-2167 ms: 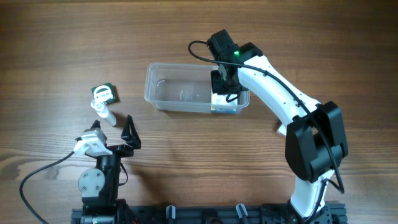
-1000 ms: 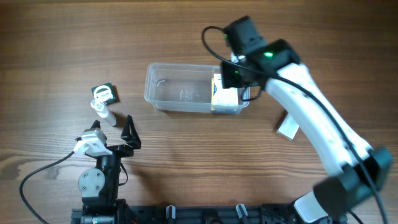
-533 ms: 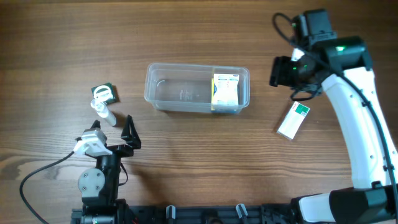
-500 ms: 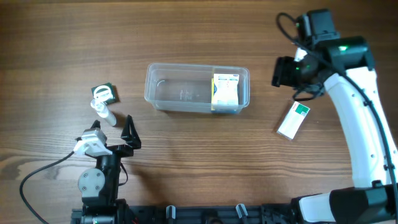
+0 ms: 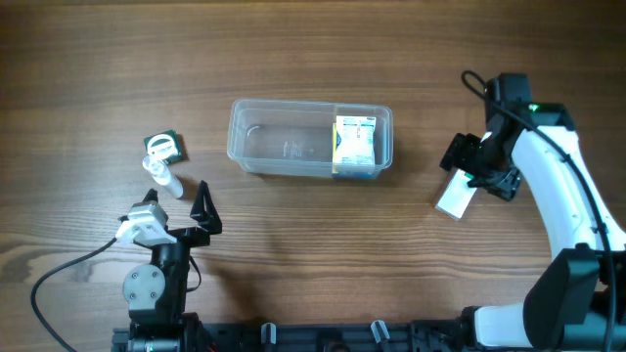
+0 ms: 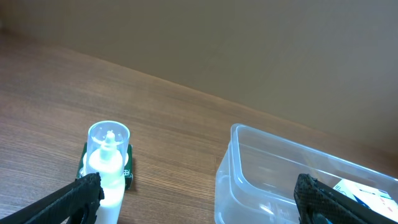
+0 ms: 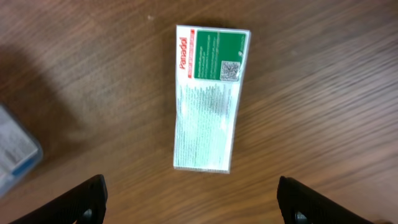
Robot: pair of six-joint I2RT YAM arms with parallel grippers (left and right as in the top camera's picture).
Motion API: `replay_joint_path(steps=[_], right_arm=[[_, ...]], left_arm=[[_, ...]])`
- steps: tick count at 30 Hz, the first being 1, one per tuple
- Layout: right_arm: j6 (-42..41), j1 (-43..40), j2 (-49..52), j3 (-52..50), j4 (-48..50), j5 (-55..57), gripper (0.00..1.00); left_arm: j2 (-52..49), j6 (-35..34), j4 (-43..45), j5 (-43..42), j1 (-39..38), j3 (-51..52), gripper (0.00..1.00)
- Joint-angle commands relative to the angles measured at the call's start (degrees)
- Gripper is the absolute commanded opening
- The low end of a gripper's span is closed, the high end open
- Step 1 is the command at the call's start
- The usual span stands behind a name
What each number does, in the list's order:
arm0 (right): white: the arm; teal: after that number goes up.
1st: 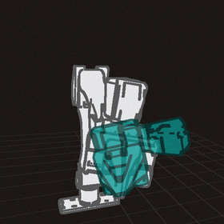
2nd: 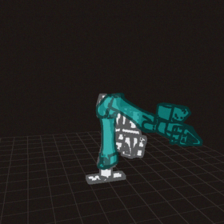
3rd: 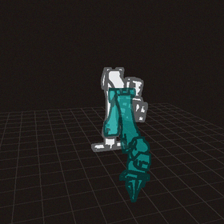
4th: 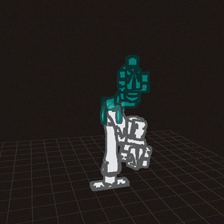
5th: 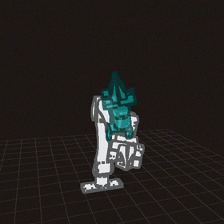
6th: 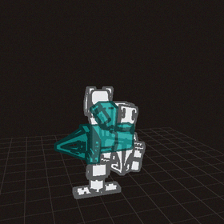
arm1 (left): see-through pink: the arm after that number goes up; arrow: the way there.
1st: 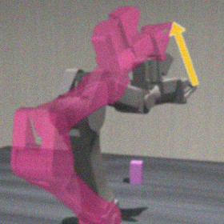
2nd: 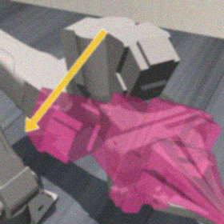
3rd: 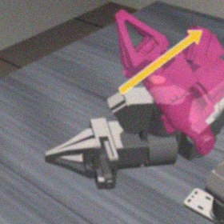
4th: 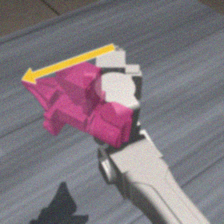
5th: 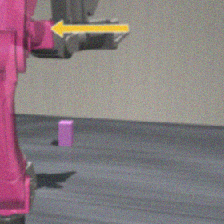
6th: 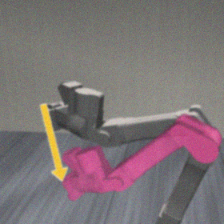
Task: Pack container
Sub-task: 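Release the box and grasp the white-green Panadol box with right gripper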
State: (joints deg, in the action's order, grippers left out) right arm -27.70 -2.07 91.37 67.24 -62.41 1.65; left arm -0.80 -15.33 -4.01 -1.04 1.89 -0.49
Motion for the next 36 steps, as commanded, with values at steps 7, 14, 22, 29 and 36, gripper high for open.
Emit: replay_joint_path(steps=[7, 14, 22, 29, 36], right_arm=[[-4.55, -0.22, 2.62, -9.09, 11.41, -1.27, 0.87], [-4.87, -0.42, 6.32, -12.15, 15.28, -1.27, 0.86], [-4.85, -0.44, 9.25, -13.00, 17.03, -1.27, 0.76], [-3.72, -0.44, 9.46, -13.00, 18.32, -0.83, 0.50], [-2.12, -0.44, 9.44, -12.70, 20.44, 1.11, 0.47]], left_arm=[[0.37, -0.09, -0.35, -0.87, 0.22, 0.17, 1.00], [0.37, -0.09, -0.35, -0.87, 0.22, 0.17, 1.00], [0.37, -0.09, -0.35, -0.87, 0.22, 0.17, 1.00], [0.37, -0.09, -0.35, -0.87, 0.22, 0.17, 1.00], [0.37, -0.09, -0.35, -0.87, 0.22, 0.17, 1.00]])
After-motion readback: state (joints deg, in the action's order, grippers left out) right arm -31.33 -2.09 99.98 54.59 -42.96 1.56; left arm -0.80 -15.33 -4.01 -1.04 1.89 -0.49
